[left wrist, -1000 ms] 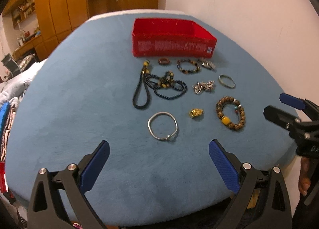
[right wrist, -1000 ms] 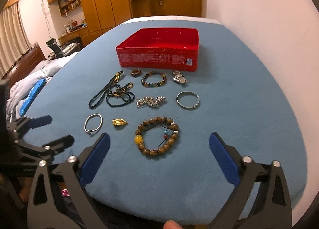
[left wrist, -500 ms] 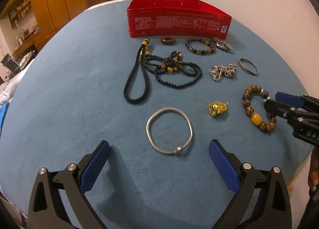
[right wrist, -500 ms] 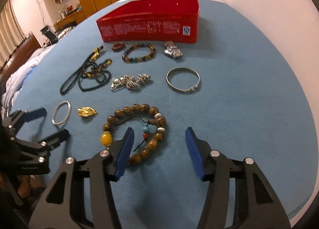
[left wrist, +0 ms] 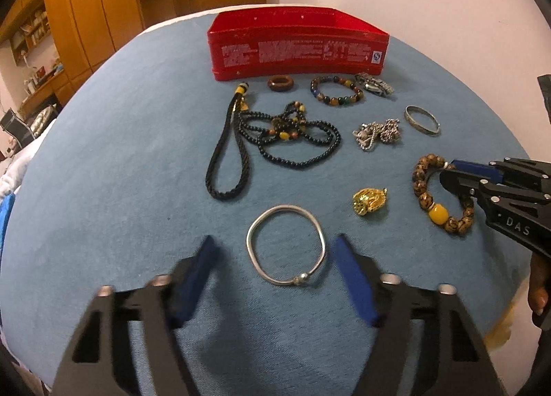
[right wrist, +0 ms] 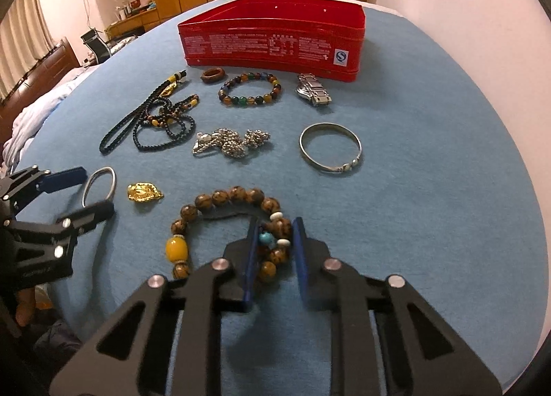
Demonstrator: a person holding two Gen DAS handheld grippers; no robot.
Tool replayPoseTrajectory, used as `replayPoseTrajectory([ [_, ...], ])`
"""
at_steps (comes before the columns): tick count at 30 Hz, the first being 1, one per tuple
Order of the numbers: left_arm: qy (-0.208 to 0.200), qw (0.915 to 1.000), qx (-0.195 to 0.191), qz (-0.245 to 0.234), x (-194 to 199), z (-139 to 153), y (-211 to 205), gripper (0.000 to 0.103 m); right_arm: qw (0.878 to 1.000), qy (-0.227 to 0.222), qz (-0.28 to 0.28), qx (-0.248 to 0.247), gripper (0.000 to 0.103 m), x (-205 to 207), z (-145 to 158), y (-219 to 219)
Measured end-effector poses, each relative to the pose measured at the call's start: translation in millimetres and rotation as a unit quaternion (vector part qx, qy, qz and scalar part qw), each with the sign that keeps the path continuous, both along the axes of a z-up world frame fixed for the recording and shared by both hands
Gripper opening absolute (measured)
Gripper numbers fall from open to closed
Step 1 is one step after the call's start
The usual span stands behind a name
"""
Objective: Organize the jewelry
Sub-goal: 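Grasp the brown wooden bead bracelet with the right gripper while the left gripper grasps the silver bangle, then lift the bracelet and bangle with both grippers and carry them over the red box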
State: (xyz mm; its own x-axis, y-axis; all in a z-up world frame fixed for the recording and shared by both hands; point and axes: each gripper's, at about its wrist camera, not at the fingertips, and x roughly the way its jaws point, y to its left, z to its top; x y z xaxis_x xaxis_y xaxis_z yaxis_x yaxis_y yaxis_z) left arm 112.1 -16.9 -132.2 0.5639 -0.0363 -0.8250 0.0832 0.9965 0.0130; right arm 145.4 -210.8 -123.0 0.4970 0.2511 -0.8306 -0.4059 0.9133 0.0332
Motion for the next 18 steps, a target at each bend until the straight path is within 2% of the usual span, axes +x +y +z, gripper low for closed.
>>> replayPoseTrajectory([
  [2, 0.002, 1.0, -0.003, -0.004, 0.5, 2.5, 0.1, 0.047, 1.0, 0.0, 0.0, 0.003, 0.016, 0.1, 0.1, -0.5],
  [10, 0.008, 0.9996, -0.023, -0.01, -1.9, 9.8, 4.9, 0.046, 1.0, 0.007, 0.006, 0.028, 0.012, -1.5, 7.4, -3.7],
  [18, -0.019, 0.9996, -0.015, -0.014, -8.9, 38.8, 7.2, 0.046, 0.998, -0.022, 0.025, 0.046, 0.011, -12.3, 40.5, 1.6],
])
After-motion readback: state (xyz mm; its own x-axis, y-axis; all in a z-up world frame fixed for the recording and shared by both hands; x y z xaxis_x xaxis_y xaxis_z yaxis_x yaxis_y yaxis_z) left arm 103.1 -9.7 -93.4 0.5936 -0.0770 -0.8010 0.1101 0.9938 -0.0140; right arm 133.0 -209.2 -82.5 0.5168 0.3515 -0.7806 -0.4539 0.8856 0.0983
